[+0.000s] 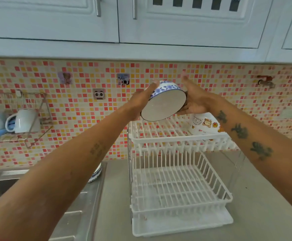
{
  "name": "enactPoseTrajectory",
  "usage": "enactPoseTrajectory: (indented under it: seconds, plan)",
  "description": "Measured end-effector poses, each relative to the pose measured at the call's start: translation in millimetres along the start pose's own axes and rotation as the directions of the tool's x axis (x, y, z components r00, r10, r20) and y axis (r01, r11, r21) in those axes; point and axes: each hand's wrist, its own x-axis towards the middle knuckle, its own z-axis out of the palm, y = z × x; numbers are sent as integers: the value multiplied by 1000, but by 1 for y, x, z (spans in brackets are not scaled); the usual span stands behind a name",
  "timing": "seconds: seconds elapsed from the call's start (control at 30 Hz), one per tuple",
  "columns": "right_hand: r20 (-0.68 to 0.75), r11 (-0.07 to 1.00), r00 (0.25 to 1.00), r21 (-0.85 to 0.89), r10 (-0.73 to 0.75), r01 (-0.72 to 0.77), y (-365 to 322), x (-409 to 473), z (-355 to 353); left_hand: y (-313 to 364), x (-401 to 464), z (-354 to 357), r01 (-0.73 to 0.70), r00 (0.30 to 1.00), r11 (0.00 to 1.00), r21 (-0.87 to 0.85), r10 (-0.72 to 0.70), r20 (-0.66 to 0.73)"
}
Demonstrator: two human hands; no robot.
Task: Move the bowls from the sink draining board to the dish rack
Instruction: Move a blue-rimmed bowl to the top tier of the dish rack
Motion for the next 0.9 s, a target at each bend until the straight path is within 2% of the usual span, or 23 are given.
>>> enactPoseTrajectory:
  seconds: [0.17, 0.3, 0.43, 0.6, 0.77, 0.9]
  plan:
    - [14, 996, 1000, -90, -22, 23, 23, 18, 2, -29, 9, 13, -84, 996, 984, 160, 86, -5]
    - [13, 997, 998, -38, -63, 64, 46, 29, 6, -38, 17, 9, -77, 996, 962, 261, 65, 54]
    - [37, 990, 993, -79, -113, 116, 54, 34, 1, -42, 19, 13, -91, 995, 930, 356, 70, 71]
    - [75, 984, 991, -129, -114, 123, 61, 37, -2, -45, 18, 14, -85, 994, 899, 429, 48, 96]
    - [128, 990, 987, -90, -96, 108, 61, 38, 1, -45, 13, 16, -71, 995, 869, 489, 30, 92]
    - [156, 988, 987, -140, -45, 67, 66, 38, 2, -46, 7, 19, -103, 991, 791, 604, 32, 127]
